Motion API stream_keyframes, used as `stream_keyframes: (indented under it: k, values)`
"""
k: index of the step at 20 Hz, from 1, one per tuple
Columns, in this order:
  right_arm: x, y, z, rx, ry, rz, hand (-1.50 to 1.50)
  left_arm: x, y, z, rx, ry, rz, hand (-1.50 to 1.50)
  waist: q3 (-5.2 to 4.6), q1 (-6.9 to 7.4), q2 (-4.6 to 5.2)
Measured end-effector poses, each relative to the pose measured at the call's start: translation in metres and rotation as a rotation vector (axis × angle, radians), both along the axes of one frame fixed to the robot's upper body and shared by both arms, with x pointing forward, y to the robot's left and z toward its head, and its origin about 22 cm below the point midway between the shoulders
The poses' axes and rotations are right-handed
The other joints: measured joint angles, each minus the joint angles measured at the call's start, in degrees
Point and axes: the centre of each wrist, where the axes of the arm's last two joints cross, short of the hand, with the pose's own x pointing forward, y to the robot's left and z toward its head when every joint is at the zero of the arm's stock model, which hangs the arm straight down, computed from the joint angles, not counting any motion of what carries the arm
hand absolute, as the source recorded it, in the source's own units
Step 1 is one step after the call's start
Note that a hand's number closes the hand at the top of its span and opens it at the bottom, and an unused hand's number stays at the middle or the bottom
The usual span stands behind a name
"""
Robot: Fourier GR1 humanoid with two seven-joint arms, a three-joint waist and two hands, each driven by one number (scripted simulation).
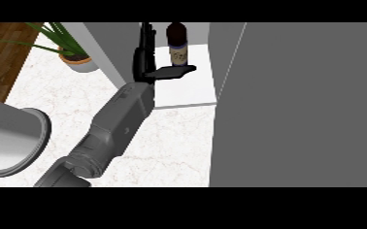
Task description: Pick up the wine, place it into the cabinet and close the cabinet
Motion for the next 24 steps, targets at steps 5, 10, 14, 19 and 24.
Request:
stream_keyframes:
  k: [5,10,14,19,24]
  values:
    - [0.001,-0.001,-0.002,-0.005,-0.005,-0.014,-1.5,-0.012,0.001,-0.014,-0.015,0.017,-0.013,-1.5,0.0,0.76,-0.32]
    - [0.002,-0.005,0.0,-0.015,-0.009,-0.039,-1.5,-0.038,-0.009,-0.028,-0.027,0.044,-0.021,-1.5,-0.04,2.02,-0.52]
    - [0.002,-0.006,0.002,-0.014,-0.009,-0.052,-1.5,-0.07,-0.029,-0.036,-0.021,0.05,-0.031,-1.5,-0.03,3.04,-0.58]
    - [0.001,-0.012,0.002,-0.02,-0.009,-0.085,-1.5,-0.107,-0.049,-0.029,-0.024,0.033,-0.06,-1.5,-0.02,4.09,-0.57]
    - [0.001,-0.012,0.002,-0.018,-0.006,-0.087,-1.5,-0.146,-0.059,-0.018,-0.063,0.016,-0.087,-1.5,-0.03,4.6,-0.56]
